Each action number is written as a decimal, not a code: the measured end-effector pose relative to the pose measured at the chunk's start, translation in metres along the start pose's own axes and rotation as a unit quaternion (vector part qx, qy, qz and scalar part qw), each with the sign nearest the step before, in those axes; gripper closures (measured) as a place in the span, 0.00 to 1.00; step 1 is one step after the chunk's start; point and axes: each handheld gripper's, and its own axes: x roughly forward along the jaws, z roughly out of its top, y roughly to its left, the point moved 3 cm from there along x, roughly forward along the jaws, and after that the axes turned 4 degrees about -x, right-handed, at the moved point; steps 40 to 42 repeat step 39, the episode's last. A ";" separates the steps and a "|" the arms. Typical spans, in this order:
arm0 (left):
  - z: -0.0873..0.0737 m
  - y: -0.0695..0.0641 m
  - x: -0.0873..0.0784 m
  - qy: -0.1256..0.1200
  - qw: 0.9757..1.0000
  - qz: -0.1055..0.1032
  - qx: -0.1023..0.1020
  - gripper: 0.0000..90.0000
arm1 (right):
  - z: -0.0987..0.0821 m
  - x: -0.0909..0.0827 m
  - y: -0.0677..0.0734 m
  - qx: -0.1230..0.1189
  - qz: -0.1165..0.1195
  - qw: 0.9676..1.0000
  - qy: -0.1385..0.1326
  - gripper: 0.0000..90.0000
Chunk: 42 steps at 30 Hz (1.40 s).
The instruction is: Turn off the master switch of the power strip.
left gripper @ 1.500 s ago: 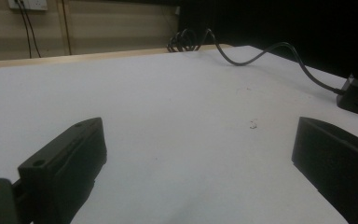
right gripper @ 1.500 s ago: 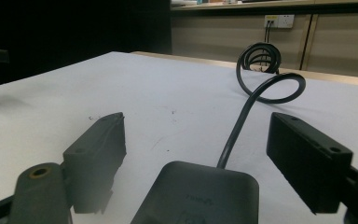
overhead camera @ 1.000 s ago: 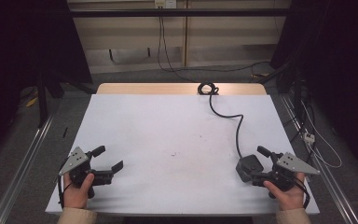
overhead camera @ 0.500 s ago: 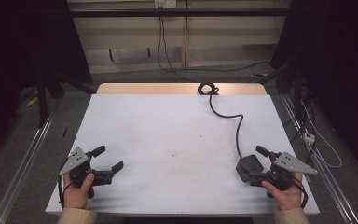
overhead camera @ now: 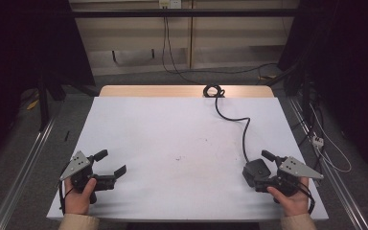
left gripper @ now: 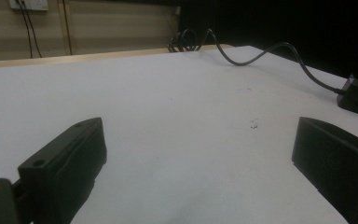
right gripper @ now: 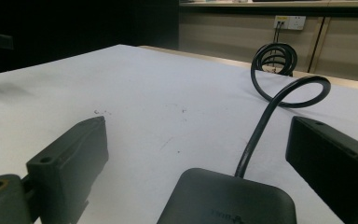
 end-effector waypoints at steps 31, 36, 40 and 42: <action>0.000 0.000 0.000 0.000 1.000 0.001 -0.002 0.03 | -0.007 -0.009 -0.002 0.000 0.002 1.000 0.004 0.06; 0.000 0.000 0.000 0.001 1.000 0.001 0.000 0.03 | -0.007 -0.009 -0.002 -0.001 0.004 1.000 0.004 0.06; 0.000 0.000 0.000 0.000 1.000 0.002 -0.002 0.03 | -0.007 -0.009 -0.003 -0.002 0.003 1.000 0.005 0.06; 0.000 0.000 0.000 0.000 1.000 0.002 -0.002 0.03 | -0.007 -0.009 -0.003 -0.002 0.003 1.000 0.005 0.06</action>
